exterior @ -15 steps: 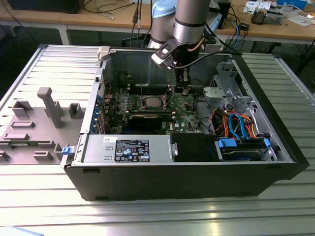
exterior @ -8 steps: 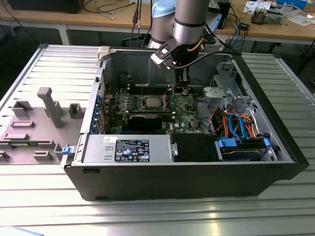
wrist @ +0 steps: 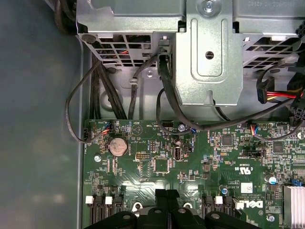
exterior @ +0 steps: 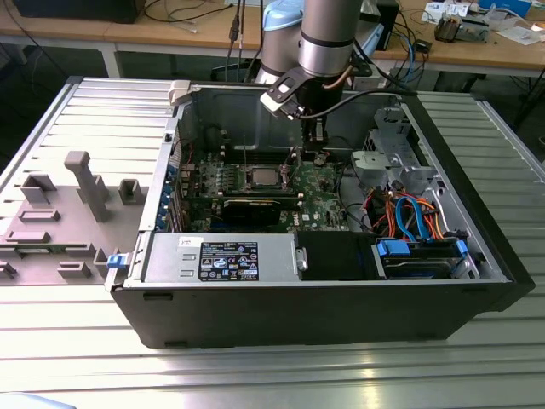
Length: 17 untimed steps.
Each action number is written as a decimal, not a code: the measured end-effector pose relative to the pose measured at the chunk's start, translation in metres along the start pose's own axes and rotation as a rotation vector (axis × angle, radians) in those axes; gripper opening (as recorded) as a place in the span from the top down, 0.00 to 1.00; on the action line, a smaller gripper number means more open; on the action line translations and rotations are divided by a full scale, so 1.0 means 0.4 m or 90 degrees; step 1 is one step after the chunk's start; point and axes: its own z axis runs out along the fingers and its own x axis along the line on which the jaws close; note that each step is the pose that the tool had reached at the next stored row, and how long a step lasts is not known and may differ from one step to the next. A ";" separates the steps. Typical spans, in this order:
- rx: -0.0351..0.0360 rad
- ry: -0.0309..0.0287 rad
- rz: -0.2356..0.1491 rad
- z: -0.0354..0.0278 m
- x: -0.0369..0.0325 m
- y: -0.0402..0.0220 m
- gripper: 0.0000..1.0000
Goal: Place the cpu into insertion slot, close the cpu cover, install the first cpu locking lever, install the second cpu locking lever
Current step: 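Close the cpu cover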
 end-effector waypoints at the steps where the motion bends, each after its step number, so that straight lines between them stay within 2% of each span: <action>1: 0.0000 0.0000 0.000 0.000 0.000 0.000 0.89; 17: 0.0000 0.0000 0.000 0.001 0.000 -0.007 0.89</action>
